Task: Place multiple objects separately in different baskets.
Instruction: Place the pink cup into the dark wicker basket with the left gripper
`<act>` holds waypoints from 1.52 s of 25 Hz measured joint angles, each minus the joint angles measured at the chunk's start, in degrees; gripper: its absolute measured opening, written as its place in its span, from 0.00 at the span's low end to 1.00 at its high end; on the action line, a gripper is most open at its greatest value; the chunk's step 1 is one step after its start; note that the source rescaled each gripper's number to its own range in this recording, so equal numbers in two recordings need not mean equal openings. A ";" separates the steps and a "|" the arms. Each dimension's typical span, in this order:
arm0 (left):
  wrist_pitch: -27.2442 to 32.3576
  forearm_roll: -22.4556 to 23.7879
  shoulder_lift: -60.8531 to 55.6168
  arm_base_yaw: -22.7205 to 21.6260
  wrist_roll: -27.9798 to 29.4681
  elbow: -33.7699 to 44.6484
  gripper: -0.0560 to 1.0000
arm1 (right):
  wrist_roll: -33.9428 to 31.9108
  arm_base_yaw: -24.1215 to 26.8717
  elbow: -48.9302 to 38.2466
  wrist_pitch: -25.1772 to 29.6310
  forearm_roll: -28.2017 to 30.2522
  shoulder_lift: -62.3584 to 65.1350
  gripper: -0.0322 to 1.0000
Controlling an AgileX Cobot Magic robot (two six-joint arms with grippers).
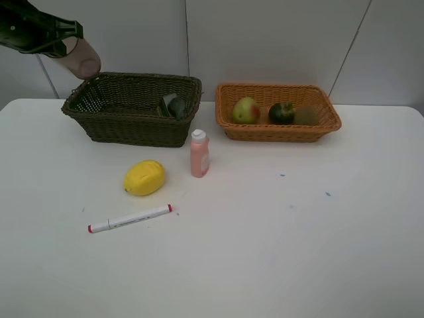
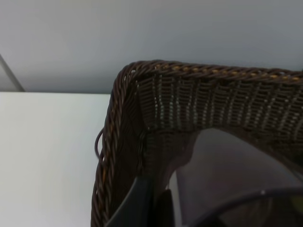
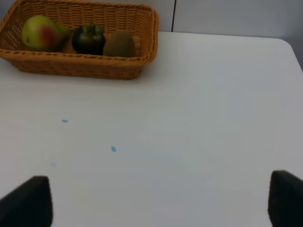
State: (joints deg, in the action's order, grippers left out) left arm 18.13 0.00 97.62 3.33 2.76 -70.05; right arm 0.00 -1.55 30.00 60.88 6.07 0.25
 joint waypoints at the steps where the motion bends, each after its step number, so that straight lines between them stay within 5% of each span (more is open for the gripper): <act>1: -0.47 0.00 1.65 0.00 0.00 -0.88 0.05 | 0.00 0.00 0.00 0.00 0.00 0.00 1.00; 8: -0.18 0.00 13.76 0.00 0.25 -10.08 0.05 | 0.00 0.00 0.00 0.00 0.00 0.00 1.00; 17: 12.36 0.00 23.81 0.00 2.25 -20.74 0.05 | 0.00 0.00 0.00 0.00 0.00 0.00 1.00; 38: 18.16 0.00 27.27 0.00 3.28 -21.91 0.05 | 0.00 0.00 0.00 0.00 0.00 0.00 1.00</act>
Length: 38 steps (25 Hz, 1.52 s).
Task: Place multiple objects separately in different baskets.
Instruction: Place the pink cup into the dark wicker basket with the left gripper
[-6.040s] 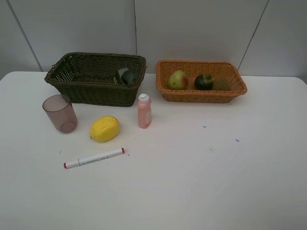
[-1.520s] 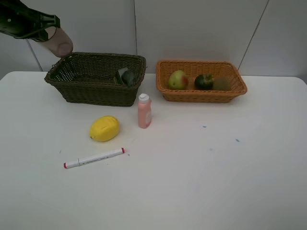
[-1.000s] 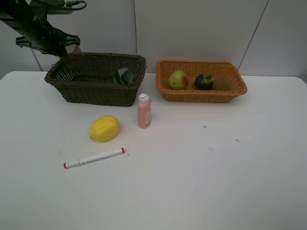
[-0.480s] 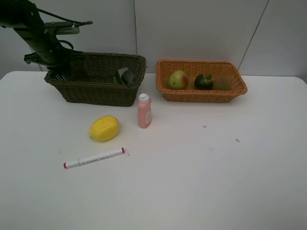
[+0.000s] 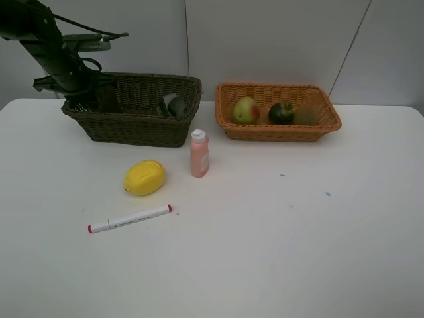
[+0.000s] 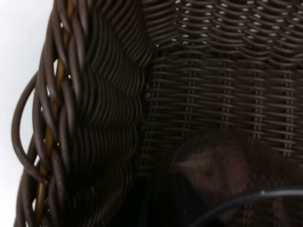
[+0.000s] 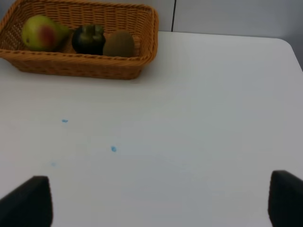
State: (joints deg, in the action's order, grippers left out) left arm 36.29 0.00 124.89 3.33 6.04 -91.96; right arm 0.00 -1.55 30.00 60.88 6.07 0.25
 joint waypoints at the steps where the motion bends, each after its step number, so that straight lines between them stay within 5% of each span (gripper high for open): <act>1: 0.06 0.00 0.00 0.00 0.00 0.00 0.05 | 0.00 0.00 0.00 0.00 0.00 0.00 1.00; 11: 0.88 0.00 0.00 0.00 0.00 0.00 0.11 | 0.00 0.00 0.00 0.00 0.00 0.00 1.00; 14: 1.06 0.00 0.00 0.00 0.00 0.00 0.36 | 0.00 0.00 0.00 0.00 0.00 0.00 1.00; 17: 1.06 -0.60 0.00 0.00 0.07 -0.05 0.73 | 0.00 0.00 0.00 0.00 0.00 0.00 1.00; 20: 0.98 -1.12 0.00 0.44 0.11 -0.19 0.89 | 0.00 0.00 0.00 0.00 0.00 0.00 1.00; 38: 2.63 -0.87 -3.69 0.46 0.14 -0.19 0.92 | 0.00 0.00 0.00 0.00 0.00 0.00 1.00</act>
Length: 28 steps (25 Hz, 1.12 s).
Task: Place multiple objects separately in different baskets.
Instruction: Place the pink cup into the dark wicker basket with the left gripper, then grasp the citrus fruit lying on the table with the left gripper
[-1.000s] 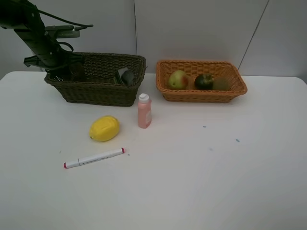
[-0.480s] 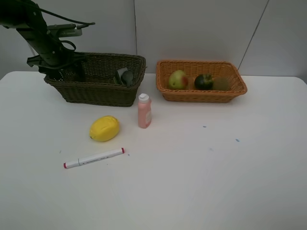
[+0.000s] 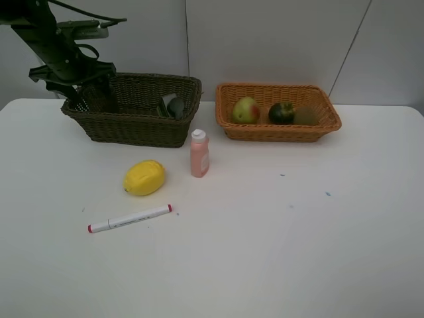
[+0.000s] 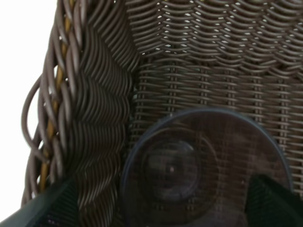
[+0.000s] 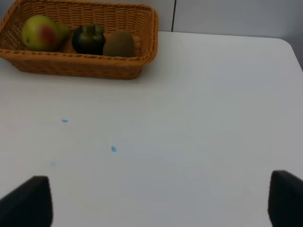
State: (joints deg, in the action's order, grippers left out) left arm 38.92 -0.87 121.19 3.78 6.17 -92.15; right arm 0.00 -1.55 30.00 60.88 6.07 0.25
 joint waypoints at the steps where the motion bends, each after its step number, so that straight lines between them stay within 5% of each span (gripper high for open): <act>1: 0.40 0.00 -0.61 0.00 0.00 0.00 0.92 | 0.00 0.00 0.00 0.00 0.00 0.00 1.00; 18: 11.65 0.87 -16.44 0.00 -0.60 0.00 0.92 | 0.00 0.00 0.00 0.00 0.00 0.00 1.00; 28: 19.96 6.35 -31.57 0.00 -3.66 3.07 0.92 | 0.00 0.00 0.00 0.00 0.00 0.00 1.00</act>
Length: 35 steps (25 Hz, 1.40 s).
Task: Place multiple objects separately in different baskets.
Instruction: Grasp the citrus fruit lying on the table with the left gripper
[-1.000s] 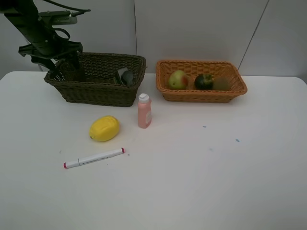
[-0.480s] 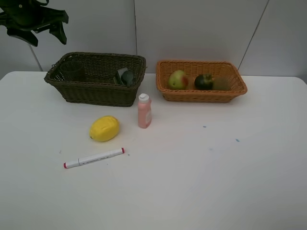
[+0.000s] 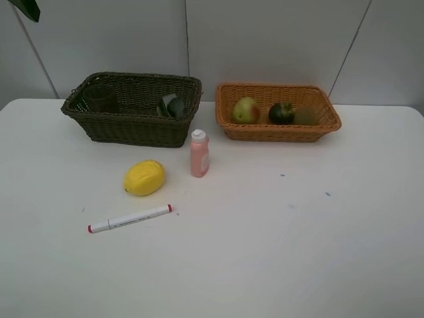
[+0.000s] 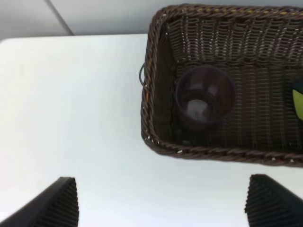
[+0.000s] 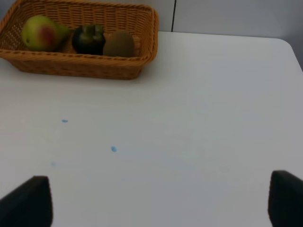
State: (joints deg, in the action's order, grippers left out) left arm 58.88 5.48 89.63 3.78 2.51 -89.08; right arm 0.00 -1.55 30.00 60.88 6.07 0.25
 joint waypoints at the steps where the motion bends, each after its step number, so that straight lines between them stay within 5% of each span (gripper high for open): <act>1: 0.00 0.06 -1.93 0.00 -0.12 1.07 0.92 | 0.00 0.00 0.00 0.00 0.00 0.00 1.00; 12: -0.15 -8.29 -18.81 0.00 -4.03 19.82 0.92 | 0.00 0.00 0.00 0.00 0.00 0.00 1.00; 25: -8.17 -22.62 -13.63 0.13 -33.54 26.79 0.92 | 0.00 0.00 0.00 0.00 0.00 0.00 1.00; 35: -16.98 -24.03 0.18 10.96 -42.50 26.33 0.92 | 0.00 0.00 0.00 0.00 0.00 0.00 1.00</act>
State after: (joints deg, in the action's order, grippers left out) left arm 41.90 -18.55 89.81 14.74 -39.99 -62.75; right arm 0.00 -1.55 30.00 60.88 6.07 0.25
